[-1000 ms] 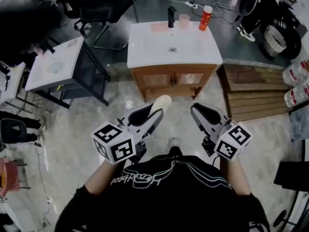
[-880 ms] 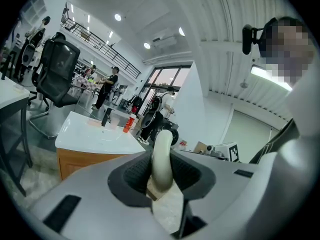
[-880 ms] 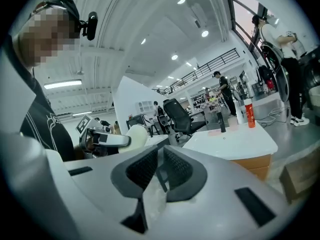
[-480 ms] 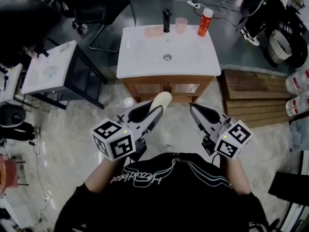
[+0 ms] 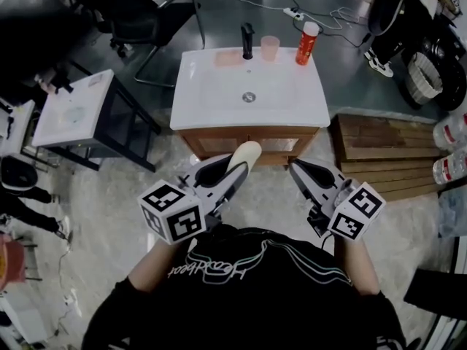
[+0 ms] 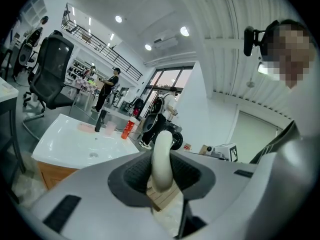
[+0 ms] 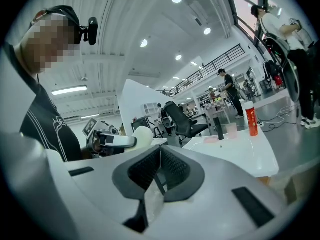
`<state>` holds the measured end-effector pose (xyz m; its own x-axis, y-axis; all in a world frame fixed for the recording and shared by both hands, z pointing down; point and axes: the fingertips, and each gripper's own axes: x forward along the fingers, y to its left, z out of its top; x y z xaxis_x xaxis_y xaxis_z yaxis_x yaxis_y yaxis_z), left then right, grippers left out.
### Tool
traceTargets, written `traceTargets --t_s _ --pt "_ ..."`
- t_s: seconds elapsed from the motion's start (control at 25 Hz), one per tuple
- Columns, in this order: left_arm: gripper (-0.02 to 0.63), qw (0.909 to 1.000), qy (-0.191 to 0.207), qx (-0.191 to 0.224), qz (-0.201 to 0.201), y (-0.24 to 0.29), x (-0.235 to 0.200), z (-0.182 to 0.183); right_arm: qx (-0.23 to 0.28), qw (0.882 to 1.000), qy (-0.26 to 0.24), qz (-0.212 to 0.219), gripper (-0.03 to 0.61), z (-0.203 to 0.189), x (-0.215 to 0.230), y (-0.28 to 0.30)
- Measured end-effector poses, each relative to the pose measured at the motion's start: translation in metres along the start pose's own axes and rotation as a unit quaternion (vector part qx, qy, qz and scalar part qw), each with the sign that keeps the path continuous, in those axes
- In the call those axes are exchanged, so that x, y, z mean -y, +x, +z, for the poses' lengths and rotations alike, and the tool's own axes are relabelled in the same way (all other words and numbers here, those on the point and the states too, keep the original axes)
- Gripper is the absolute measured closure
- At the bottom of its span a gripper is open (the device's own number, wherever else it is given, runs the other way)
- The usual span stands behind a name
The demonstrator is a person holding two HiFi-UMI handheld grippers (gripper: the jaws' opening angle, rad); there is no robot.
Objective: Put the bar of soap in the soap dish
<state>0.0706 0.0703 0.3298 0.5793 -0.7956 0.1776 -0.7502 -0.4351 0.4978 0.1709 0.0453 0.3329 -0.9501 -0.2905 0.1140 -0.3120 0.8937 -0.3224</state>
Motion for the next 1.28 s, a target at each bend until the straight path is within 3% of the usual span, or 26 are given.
traceTargets --t_s 0.28,0.6,1.28 --pt "0.488 0.9999 -0.005 -0.010 0.004 0.013 -0.017 0.000 -0.009 1.000 0.016 0.001 0.546 -0.006 0.018 0.014" --pt "0.488 0.9998 -0.005 -0.019 -0.007 0.045 -0.058 0.025 -0.010 1.000 0.026 -0.007 0.546 0.010 0.058 0.050" --pt "0.488 0.9986 -0.030 -0.041 -0.015 0.141 -0.206 0.113 -0.022 0.998 0.054 -0.028 0.546 0.063 0.194 0.182"
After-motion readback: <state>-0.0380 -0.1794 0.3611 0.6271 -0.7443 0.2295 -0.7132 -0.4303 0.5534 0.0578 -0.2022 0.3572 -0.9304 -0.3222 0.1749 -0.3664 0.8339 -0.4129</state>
